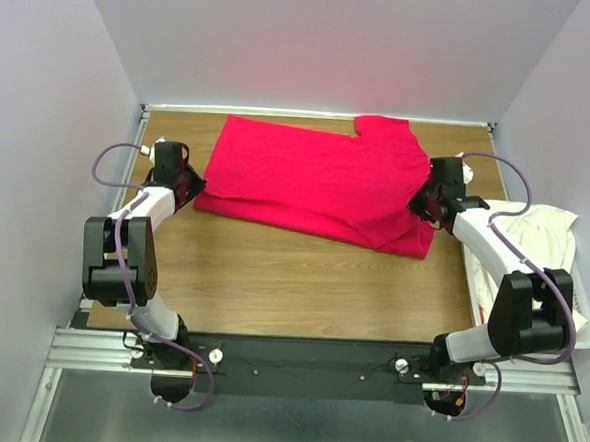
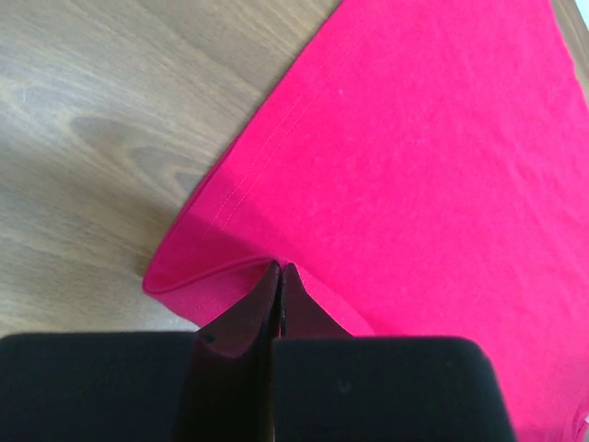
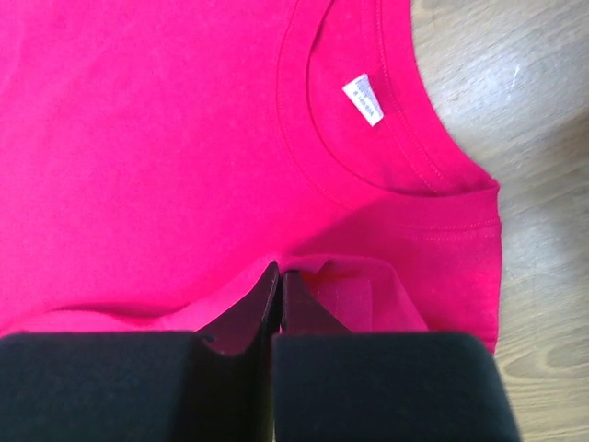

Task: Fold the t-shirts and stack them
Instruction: Fold the tshirt

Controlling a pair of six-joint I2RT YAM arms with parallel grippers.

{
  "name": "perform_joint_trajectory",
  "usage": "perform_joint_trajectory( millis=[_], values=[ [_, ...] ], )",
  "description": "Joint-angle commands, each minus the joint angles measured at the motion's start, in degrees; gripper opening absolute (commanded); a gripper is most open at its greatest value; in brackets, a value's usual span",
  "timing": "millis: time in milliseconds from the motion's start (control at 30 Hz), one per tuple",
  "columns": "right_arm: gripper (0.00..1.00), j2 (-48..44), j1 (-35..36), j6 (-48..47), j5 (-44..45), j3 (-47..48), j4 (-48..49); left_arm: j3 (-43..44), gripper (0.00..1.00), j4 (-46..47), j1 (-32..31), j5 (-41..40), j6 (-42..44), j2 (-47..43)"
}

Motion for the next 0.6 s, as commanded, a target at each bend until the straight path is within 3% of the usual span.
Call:
perform_joint_trajectory(
  millis=[0,567],
  values=[
    [0.06,1.0,-1.0,-1.2,0.1,1.9,0.9,1.8,0.04,0.3,0.6,1.8,-0.1,1.0],
    [0.04,1.8,-3.6,-1.4,-1.7,3.1,1.4,4.3,0.04,1.4,1.4,4.1,0.1,3.5]
  ],
)
